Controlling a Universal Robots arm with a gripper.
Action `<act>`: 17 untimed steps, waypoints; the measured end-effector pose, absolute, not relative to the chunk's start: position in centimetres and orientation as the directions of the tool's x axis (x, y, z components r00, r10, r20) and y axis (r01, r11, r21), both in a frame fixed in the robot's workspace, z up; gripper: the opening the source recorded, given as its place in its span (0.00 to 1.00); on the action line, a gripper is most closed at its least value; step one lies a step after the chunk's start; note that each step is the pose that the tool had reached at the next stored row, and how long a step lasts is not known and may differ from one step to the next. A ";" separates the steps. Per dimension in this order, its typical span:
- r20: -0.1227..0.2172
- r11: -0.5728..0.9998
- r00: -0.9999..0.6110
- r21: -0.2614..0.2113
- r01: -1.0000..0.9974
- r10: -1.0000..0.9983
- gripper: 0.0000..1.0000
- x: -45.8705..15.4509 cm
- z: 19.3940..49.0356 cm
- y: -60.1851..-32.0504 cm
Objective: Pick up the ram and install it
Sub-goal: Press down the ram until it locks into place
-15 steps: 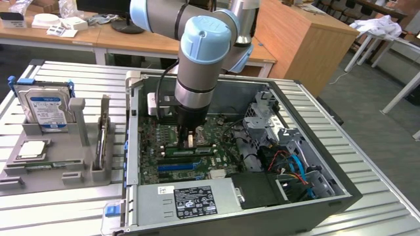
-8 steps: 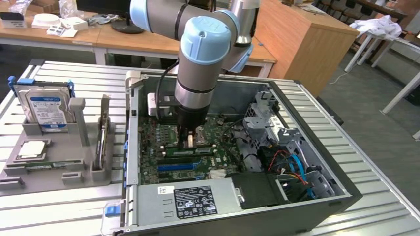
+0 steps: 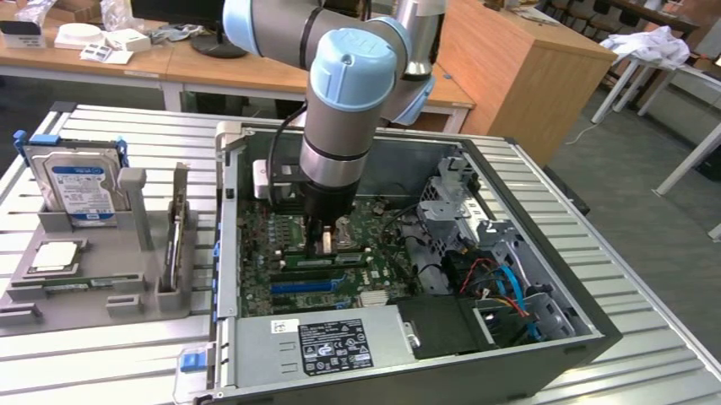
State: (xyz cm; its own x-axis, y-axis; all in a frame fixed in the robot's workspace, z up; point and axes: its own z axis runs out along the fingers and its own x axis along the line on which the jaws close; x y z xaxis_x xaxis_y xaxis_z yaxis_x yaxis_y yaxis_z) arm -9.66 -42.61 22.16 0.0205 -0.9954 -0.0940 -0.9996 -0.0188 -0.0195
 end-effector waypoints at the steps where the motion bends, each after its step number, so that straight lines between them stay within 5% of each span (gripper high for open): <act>1: -0.094 -0.019 0.021 -0.020 -1.000 -0.995 0.11 -9.7 22.2 -42.6; 17: -0.094 -0.019 0.021 -0.020 -1.000 -0.995 0.11 -9.7 27.0 -42.6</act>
